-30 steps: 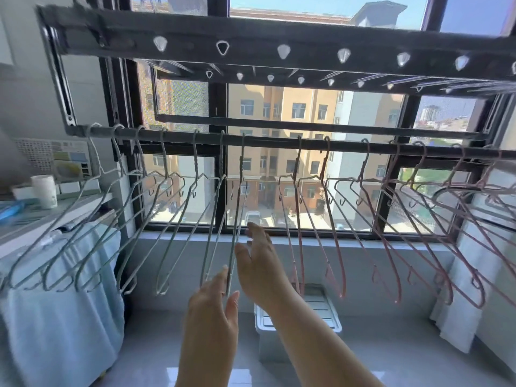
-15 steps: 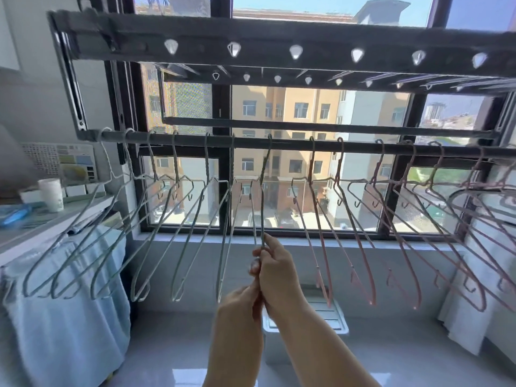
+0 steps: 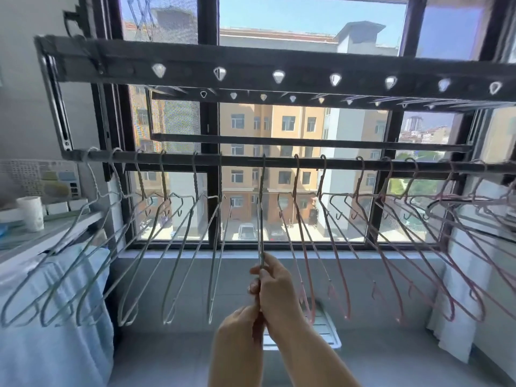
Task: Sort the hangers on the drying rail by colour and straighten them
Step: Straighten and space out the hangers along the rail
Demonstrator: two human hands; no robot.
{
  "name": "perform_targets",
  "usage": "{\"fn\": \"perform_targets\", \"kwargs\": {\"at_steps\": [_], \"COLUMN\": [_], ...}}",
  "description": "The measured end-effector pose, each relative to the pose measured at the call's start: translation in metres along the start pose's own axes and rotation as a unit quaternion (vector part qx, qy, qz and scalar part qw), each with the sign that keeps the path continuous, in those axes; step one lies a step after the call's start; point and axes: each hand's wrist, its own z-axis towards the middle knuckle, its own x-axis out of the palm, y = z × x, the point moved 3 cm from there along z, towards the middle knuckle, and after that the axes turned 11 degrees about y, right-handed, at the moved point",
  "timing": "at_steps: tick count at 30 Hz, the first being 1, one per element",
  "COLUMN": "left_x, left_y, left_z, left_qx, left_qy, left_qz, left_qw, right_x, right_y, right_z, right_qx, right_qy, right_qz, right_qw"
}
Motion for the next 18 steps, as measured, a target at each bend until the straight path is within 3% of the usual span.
{"fn": "perform_targets", "kwargs": {"at_steps": [13,18], "left_x": [0.017,0.012], "left_y": [-0.004,-0.018], "left_z": [0.000,-0.005], "left_qx": [-0.095,-0.094], "left_qy": [-0.038,-0.041], "left_qz": [-0.077,-0.050], "left_qw": [0.992,0.993], "right_x": [-0.014,-0.013], "right_y": [0.002,0.006], "right_z": [0.001,-0.007], "right_qx": [0.043,0.048], "right_qy": [0.046,0.082], "right_qz": [-0.065,-0.206], "right_qw": [0.996,0.974]}}
